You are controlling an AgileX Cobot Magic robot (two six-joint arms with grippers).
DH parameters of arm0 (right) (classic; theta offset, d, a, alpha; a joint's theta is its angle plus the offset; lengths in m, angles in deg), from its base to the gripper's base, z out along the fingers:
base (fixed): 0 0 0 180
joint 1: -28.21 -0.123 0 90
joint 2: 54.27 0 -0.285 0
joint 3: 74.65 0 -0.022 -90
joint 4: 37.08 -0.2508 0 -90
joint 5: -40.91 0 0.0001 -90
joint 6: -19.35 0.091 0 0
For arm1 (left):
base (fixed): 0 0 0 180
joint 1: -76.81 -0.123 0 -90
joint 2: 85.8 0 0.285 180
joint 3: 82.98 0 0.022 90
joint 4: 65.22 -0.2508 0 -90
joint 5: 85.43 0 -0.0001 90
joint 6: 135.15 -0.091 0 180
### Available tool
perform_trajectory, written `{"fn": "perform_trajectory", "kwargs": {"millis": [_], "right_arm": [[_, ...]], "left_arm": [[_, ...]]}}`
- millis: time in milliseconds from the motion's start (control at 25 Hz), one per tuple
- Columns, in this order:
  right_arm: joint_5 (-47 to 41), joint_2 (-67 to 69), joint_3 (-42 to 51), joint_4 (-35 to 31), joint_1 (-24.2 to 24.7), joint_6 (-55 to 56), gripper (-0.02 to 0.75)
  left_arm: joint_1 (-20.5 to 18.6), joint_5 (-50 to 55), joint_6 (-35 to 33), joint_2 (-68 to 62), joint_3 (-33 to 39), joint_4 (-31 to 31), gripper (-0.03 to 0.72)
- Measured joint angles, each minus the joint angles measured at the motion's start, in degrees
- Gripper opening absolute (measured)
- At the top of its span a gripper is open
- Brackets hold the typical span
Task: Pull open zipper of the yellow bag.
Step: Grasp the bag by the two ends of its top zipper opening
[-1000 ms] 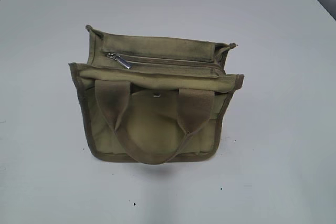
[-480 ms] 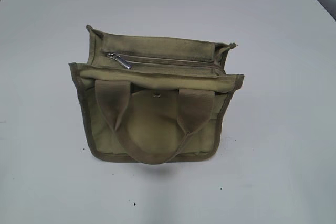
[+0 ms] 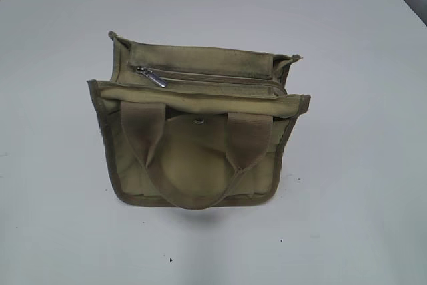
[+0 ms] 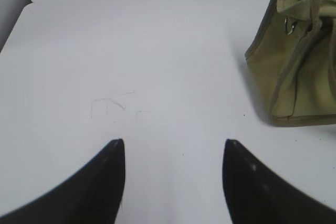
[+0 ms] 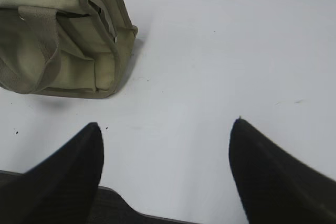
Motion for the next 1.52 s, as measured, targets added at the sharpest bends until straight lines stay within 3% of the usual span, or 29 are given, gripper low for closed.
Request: {"fn": "perform_trajectory", "kwargs": {"millis": [280, 440, 520, 680, 880, 1000, 1320, 1520], "right_arm": [[0.9, 0.0, -0.1, -1.8, -0.1, -0.2, 0.577], [7.2, 4.5, -0.2, -4.3, -2.3, -4.5, 0.577], [10.9, 8.8, -0.3, -4.7, -3.6, -7.3, 0.577], [17.7, 19.0, -0.7, -5.4, -8.5, -10.3, 0.577], [22.0, 35.2, -6.7, -6.0, -14.6, -12.8, 0.566], [22.2, 47.8, -12.1, -6.2, -18.0, -16.3, 0.552], [23.8, 71.8, -26.6, -6.2, -27.5, -23.9, 0.551], [23.8, 82.3, -35.7, -6.1, -31.1, -26.0, 0.551]], "left_arm": [[0.6, -1.2, 0.0, -3.3, -0.5, 0.3, 0.454], [0.9, -13.1, 0.0, -9.4, -2.8, 2.9, 0.454], [0.9, -19.1, 0.0, -13.8, -3.1, 7.4, 0.454], [0.9, -27.3, -0.4, -26.3, -4.3, 22.7, 0.454], [1.6, -26.9, -8.4, -44.9, -11.7, 38.3, 0.454], [3.3, -23.4, -10.0, -57.1, -16.7, 43.9, 0.454], [11.1, -17.8, -10.3, -82.3, -30.0, 46.1, 0.454], [13.2, -14.8, -10.4, -91.7, -37.3, 46.2, 0.454]]}}
